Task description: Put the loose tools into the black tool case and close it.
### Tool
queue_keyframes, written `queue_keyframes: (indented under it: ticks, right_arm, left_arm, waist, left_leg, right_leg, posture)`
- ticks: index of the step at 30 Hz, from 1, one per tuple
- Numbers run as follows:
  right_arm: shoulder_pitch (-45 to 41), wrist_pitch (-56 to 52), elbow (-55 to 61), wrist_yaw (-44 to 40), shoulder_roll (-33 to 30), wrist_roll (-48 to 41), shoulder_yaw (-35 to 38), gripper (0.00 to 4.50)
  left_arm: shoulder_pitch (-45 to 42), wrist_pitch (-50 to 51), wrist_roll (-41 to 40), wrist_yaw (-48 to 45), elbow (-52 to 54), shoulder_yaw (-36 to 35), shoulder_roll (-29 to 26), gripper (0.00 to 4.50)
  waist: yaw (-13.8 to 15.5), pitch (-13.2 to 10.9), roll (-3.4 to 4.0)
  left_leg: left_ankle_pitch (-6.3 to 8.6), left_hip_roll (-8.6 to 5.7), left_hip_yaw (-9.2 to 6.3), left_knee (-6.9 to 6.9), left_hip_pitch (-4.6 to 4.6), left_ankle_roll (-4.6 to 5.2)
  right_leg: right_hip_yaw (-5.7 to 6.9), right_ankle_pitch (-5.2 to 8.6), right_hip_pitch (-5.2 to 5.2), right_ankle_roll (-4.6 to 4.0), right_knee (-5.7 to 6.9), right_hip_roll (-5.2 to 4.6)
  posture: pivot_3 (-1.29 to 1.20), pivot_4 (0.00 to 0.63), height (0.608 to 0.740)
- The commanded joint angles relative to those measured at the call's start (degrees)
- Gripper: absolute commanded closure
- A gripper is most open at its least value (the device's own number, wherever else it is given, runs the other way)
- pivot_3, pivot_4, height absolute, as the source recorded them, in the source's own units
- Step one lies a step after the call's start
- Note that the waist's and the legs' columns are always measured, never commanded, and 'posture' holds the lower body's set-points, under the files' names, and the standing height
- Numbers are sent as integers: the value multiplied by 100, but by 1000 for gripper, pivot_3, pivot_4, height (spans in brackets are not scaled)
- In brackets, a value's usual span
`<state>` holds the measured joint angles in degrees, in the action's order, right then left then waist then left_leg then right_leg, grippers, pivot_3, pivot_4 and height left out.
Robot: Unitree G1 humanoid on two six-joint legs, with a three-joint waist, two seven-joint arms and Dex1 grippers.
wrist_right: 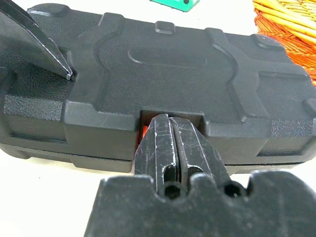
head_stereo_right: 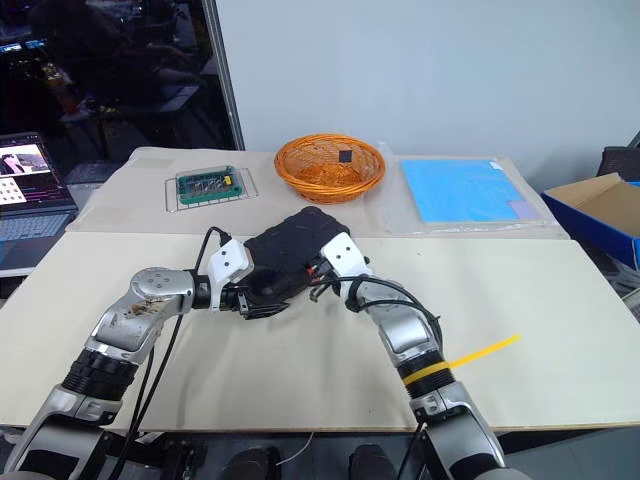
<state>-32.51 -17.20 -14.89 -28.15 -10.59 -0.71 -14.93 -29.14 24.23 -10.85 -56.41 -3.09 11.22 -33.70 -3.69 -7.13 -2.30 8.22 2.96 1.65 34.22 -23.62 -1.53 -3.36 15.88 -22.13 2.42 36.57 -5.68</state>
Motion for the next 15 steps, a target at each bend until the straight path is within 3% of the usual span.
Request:
queue_keyframes:
  ticks: [1, 7, 15]
  right_arm:
    - [347, -792, -479, -32, -145, 254, -196, 4443]
    - [356, -984, -305, -58, -156, 253, -233, 4443]
    - [477, -1332, 22, -85, -227, 236, -272, 4443]
  left_arm:
    - [15, 231, 100, 28, -80, 96, -4, 0]
    - [-3, 270, 97, 37, -49, 89, 2, 0]
    - [56, 279, 101, 55, -6, 85, 4, 0]
  waist:
    - [1, 0, 0]
    - [25, 1, 4]
    - [76, -1, 7]
  left_leg:
    - [0, 0, 0, -2, -2, 0]
    - [0, 1, 4, -47, -1, 0]
    - [0, 2, 5, -47, -2, 0]
  right_leg:
    - [3, 0, -1, 0, -4, -2]
    - [104, -3, -1, -4, -53, -75]
    - [124, -3, -4, -3, -58, -84]
  posture:
    - [0, 150, 740]
    - [0, 150, 740]
    - [0, 150, 740]
